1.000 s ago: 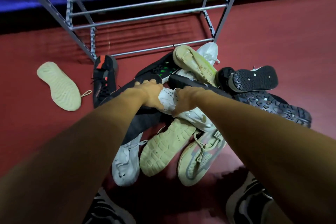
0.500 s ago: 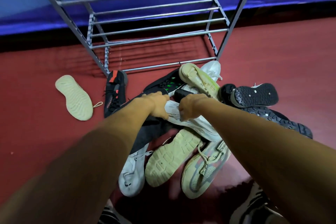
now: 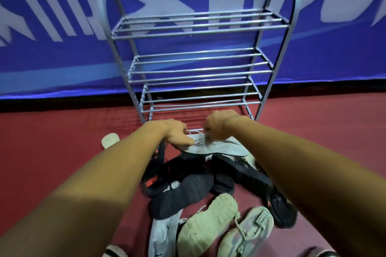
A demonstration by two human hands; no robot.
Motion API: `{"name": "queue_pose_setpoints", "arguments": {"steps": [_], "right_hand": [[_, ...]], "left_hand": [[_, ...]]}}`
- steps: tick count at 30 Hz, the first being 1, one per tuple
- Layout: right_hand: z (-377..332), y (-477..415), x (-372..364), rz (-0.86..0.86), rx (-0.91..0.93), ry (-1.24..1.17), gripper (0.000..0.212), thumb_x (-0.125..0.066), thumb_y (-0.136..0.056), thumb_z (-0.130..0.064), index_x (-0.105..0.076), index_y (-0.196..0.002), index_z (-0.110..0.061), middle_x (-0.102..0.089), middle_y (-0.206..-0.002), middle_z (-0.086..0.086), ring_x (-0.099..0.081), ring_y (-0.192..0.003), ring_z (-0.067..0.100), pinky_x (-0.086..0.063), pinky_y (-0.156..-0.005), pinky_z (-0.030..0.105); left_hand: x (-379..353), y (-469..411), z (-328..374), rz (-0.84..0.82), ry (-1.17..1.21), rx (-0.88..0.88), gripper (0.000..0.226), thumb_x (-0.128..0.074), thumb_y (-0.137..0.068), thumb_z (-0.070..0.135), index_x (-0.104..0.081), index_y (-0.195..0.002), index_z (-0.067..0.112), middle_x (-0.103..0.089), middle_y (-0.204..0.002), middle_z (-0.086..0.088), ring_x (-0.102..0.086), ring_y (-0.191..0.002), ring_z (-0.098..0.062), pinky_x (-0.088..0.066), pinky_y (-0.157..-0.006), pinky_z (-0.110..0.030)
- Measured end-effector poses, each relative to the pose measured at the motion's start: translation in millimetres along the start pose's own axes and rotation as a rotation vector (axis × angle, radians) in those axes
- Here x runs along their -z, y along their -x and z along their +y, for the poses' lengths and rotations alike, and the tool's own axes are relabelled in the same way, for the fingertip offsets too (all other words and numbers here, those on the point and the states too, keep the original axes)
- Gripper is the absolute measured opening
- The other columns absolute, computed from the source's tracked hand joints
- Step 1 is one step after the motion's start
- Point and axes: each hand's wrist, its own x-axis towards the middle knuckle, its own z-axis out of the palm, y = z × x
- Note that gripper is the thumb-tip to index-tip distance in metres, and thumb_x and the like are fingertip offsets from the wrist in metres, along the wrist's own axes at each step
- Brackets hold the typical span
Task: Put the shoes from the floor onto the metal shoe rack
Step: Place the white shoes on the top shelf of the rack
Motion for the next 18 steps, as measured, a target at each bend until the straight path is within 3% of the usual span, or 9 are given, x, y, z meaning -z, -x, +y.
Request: {"name": "queue_pose_setpoints", "arguments": {"steps": [2,4,5,8,11,13,15,18], "right_hand": [[-5.8,4.0,21.7,0.094,0.001,0.03,0.023,-0.062,-0.095,-0.041,-0.066,-0.115,-0.03,-0.059,-0.103,-0.005,-0.055,-0.091,0.024,-0.041,-0.074,0.033],[-8.4,6.5,39.1,0.197,0.012,0.047,0.014,-0.06,-0.095,-0.031,-0.066,-0.108,-0.032,-0.061,-0.105,-0.004,-0.056,-0.091,0.025,-0.039,-0.073,0.033],[-8.9,7.5,45.7,0.242,0.021,0.059,0.012,-0.059,-0.095,-0.027,-0.065,-0.104,-0.032,-0.063,-0.108,-0.004,-0.057,-0.09,0.025,-0.039,-0.072,0.033],[-9.4,9.3,62.9,0.368,0.037,0.103,0.01,-0.058,-0.095,-0.023,-0.063,-0.102,-0.028,-0.064,-0.109,-0.001,-0.061,-0.094,0.026,-0.037,-0.069,0.036],[-10.1,11.4,76.3,0.49,0.067,0.127,0.012,-0.054,-0.098,-0.024,-0.063,-0.106,-0.026,-0.061,-0.11,0.001,-0.059,-0.098,0.026,-0.036,-0.068,0.036],[-9.0,12.4,80.8,0.575,0.062,0.115,0.019,-0.054,-0.099,-0.028,-0.065,-0.114,-0.026,-0.06,-0.111,0.002,-0.059,-0.104,0.027,-0.037,-0.069,0.037],[-6.0,11.2,82.8,0.647,0.046,0.122,0.02,-0.054,-0.099,-0.028,-0.066,-0.115,-0.025,-0.06,-0.11,0.003,-0.058,-0.104,0.028,-0.039,-0.068,0.036],[-3.4,10.9,88.4,0.716,0.021,0.104,0.02,-0.054,-0.097,-0.03,-0.065,-0.114,-0.025,-0.059,-0.108,0.003,-0.057,-0.104,0.029,-0.036,-0.066,0.035]], "left_hand": [[13.1,12.8,-5.3,0.006,0.085,0.033,0.044,-0.05,-0.079,0.056,-0.064,-0.104,0.023,-0.068,-0.103,-0.002,-0.062,-0.092,-0.024,-0.051,-0.086,-0.034],[21.3,22.4,-13.1,0.008,0.23,0.068,0.031,-0.044,-0.074,0.052,-0.054,-0.073,0.023,-0.058,-0.076,-0.001,-0.05,-0.066,-0.023,-0.041,-0.065,-0.032],[24.9,27.4,-17.0,0.004,0.331,0.099,0.025,-0.043,-0.07,0.048,-0.046,-0.067,0.023,-0.049,-0.068,-0.001,-0.043,-0.058,-0.022,-0.036,-0.059,-0.031],[33.3,40.1,-27.4,0.029,0.524,0.156,0.009,-0.04,-0.069,0.03,-0.036,-0.068,0.022,-0.037,-0.062,-0.001,-0.035,-0.046,-0.019,-0.032,-0.051,-0.024],[39.4,44.9,-39.3,0.073,0.655,0.104,0.014,-0.042,-0.06,0.027,-0.031,-0.067,0.023,-0.029,-0.065,0.001,-0.029,-0.053,-0.019,-0.029,-0.054,-0.027],[41.2,51.3,-43.7,0.107,0.81,0.099,0.008,-0.044,-0.067,0.029,-0.038,-0.068,0.024,-0.031,-0.065,0.002,-0.029,-0.055,-0.017,-0.031,-0.053,-0.028],[41.5,56.8,-48.0,0.106,0.918,0.122,0.018,-0.046,-0.086,0.036,-0.053,-0.079,0.02,-0.04,-0.067,0.001,-0.035,-0.051,-0.014,-0.034,-0.05,-0.025],[41.6,57.4,-52.4,0.088,0.935,0.08,0.027,-0.055,-0.09,0.045,-0.054,-0.082,0.02,-0.047,-0.071,0.002,-0.044,-0.052,-0.011,-0.035,-0.05,-0.023]]}}
